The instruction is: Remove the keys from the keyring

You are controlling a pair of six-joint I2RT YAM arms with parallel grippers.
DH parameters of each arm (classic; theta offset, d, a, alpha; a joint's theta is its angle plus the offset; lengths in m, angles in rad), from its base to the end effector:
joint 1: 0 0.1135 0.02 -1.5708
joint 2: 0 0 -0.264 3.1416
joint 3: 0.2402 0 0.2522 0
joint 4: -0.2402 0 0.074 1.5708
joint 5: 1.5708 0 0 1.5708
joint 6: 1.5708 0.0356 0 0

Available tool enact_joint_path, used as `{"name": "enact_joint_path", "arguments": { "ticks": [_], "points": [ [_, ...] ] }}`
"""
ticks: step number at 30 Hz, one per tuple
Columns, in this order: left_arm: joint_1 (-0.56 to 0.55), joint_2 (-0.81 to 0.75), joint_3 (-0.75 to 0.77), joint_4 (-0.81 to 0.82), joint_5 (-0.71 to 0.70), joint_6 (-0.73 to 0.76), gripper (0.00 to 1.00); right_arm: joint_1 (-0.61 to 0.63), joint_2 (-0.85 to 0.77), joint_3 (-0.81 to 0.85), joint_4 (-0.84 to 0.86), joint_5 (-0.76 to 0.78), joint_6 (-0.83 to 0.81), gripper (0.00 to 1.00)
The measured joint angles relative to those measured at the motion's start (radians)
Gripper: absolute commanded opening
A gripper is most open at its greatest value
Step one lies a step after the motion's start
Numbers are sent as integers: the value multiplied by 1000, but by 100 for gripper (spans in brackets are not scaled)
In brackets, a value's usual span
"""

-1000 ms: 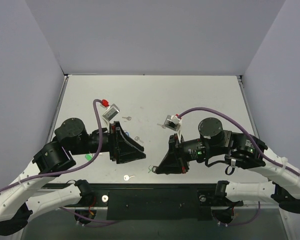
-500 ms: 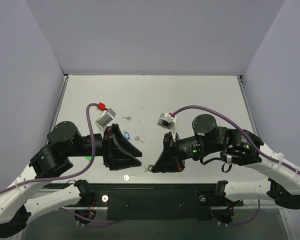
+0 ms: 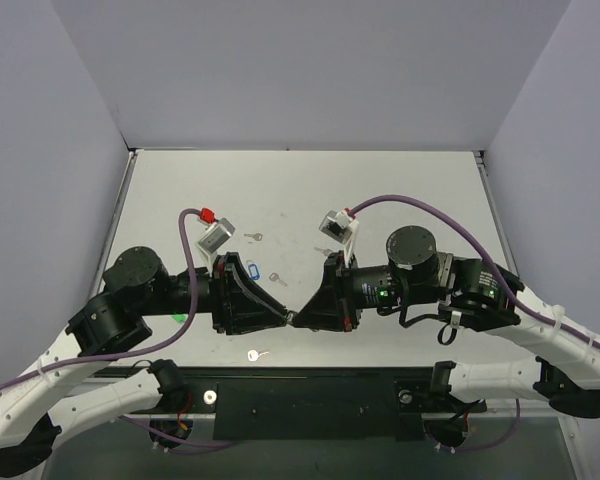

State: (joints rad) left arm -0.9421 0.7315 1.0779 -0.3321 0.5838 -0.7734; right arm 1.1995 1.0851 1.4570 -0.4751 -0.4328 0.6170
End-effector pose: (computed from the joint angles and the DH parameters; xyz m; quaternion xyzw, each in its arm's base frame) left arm 0.0649 -0.1226 0.4309 0.2609 0.6527 -0.6480 0.2933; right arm 0.0619 0.2001 0.4809 -0.3460 0.6535 0.6138 0.2766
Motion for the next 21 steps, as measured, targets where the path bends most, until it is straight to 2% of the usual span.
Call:
{"name": "enact_joint_path", "arguments": {
  "ticks": [10, 21],
  "points": [
    [0, -10, -10, 87, -90, -139, 41, 2, -49, -98, 199, 77, 294, 0],
    [0, -66, -10, 108, -163, -196, 41, 16, -105, -124, 254, 96, 356, 0]
  ]
}}
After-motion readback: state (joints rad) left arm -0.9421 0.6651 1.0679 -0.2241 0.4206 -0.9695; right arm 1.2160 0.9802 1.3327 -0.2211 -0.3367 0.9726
